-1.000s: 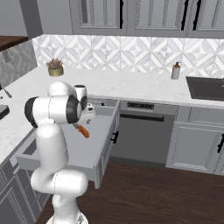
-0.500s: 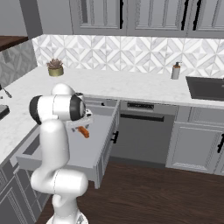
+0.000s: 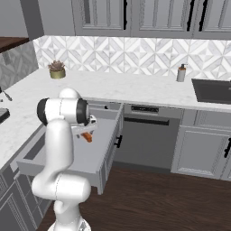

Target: Pick up the knife from the drawer and place it on the cutting board. Then place the meat from the plate to the cutting board.

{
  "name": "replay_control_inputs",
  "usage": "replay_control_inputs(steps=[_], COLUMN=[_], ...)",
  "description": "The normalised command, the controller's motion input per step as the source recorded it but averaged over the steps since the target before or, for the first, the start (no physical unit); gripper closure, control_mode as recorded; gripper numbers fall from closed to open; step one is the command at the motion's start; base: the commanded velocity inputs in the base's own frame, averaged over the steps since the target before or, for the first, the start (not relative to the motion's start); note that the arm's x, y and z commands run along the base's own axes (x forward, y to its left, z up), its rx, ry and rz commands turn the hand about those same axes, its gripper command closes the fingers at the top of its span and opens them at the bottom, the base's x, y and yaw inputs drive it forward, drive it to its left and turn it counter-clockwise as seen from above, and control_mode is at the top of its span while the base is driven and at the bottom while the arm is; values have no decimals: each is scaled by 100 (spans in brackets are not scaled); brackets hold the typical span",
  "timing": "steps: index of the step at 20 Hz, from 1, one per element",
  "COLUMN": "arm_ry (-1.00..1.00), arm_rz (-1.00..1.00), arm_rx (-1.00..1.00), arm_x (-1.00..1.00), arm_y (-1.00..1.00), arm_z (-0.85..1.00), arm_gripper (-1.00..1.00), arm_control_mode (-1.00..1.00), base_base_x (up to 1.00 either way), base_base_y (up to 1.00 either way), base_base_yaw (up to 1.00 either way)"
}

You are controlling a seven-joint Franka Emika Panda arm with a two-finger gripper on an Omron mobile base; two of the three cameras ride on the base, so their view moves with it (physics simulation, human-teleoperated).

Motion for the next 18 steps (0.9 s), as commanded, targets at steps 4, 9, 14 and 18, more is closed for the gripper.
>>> replay_control_inputs(steps=[4,9,14,18], arm_ry=[0,0,-2,-2], arm_rz=[0,0,0,0], arm_rx=[0,0,0,0], arm_x=[27,14,4,13], arm_y=[4,1,1,1], arm_z=[-9,-28,-28,-12], arm_gripper=[-100,-100,-100,-100], arm_control_mode=[-100,-100,-100,-100], base_base_x=[0,0,0,0], base_base_y=[0,0,0,0], base_base_yaw=[0,0,0,0])
